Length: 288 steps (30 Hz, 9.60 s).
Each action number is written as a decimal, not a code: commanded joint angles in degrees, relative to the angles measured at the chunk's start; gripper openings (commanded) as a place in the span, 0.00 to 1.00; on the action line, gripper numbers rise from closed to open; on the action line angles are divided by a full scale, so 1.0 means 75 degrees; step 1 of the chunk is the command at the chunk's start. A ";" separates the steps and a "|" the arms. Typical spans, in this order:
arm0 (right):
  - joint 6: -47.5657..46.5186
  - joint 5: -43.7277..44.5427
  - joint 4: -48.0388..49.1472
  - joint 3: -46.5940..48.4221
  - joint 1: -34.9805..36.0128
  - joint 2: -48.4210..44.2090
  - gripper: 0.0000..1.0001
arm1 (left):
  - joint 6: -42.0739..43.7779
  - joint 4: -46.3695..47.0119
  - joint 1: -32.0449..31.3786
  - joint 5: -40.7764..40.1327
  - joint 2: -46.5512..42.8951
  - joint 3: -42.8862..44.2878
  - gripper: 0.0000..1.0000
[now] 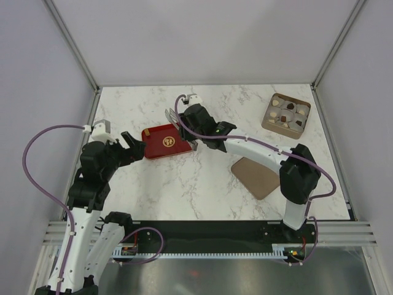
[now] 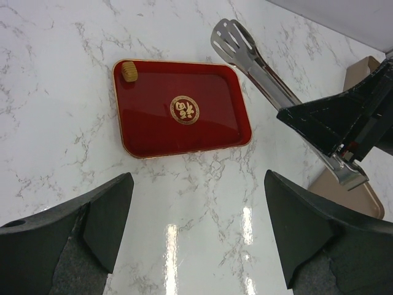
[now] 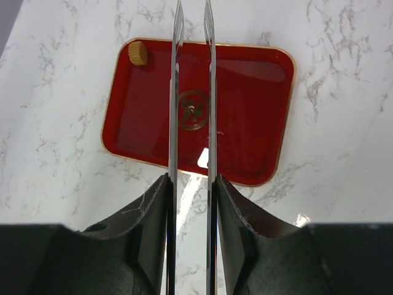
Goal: Pack the chocolate
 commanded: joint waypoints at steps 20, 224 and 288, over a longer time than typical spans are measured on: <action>-0.0384 0.0329 0.1622 0.0651 0.1026 0.1302 0.46 | 0.0019 0.0362 -0.0001 -0.0581 -0.0604 -0.0083 0.95; -0.0829 0.1408 0.0017 0.1753 -0.1810 0.3330 0.44 | 0.0172 0.0421 -0.0013 0.0756 0.0416 -0.0118 0.98; 0.0882 0.2216 -0.3171 -0.2313 -0.1892 -0.6043 0.94 | -0.0040 0.1674 -0.4721 -0.0134 0.5593 0.2316 0.75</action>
